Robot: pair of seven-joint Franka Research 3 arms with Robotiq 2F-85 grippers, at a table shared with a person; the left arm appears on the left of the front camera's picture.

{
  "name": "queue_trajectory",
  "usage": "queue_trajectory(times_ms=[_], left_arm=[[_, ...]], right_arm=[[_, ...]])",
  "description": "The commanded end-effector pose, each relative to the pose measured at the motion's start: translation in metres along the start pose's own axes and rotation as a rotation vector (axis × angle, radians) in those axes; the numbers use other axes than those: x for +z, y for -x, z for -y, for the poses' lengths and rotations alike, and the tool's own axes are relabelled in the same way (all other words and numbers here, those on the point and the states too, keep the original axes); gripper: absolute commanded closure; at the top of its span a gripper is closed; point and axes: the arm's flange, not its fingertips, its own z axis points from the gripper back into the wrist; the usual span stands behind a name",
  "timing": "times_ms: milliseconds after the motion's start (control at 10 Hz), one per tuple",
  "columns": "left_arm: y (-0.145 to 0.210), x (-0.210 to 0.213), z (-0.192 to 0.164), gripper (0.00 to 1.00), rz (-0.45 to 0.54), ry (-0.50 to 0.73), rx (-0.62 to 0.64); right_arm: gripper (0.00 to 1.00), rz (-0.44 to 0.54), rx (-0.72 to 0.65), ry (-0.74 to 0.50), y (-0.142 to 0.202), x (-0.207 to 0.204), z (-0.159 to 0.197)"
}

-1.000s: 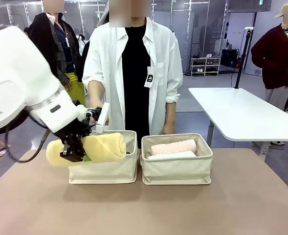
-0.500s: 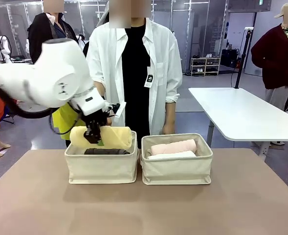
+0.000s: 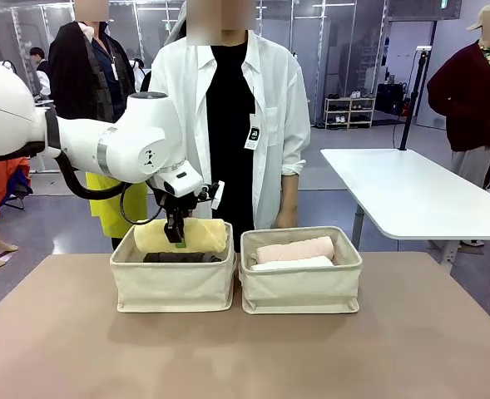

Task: Divide the towels into two baskets.
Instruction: Pick up one hotel-folded towel from the bottom of the table and place it in the Fabric basket indicated by the person.

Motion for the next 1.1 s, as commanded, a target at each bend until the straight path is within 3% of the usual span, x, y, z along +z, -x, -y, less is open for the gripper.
queue_trajectory(times_ms=[0,200,500,600,1000], left_arm=[[0.003,-0.007,-0.01,0.63,0.008,0.035,-0.02],[0.005,-0.024,-0.009,0.63,0.01,0.061,-0.035],[0.005,-0.029,-0.005,0.12,-0.007,0.054,-0.038],[0.005,-0.027,-0.004,0.0,-0.012,0.049,-0.031],[0.01,-0.007,-0.001,0.0,-0.01,0.007,0.015]], right_arm=[[0.0,0.011,0.017,-0.003,-0.002,-0.001,-0.003],[0.0,0.011,0.017,-0.003,-0.002,-0.001,-0.003],[0.0,0.011,0.017,-0.003,-0.002,-0.001,-0.003],[0.0,0.011,0.017,-0.003,-0.002,-0.001,-0.003],[0.0,0.011,0.017,-0.003,-0.002,-0.001,-0.003]])
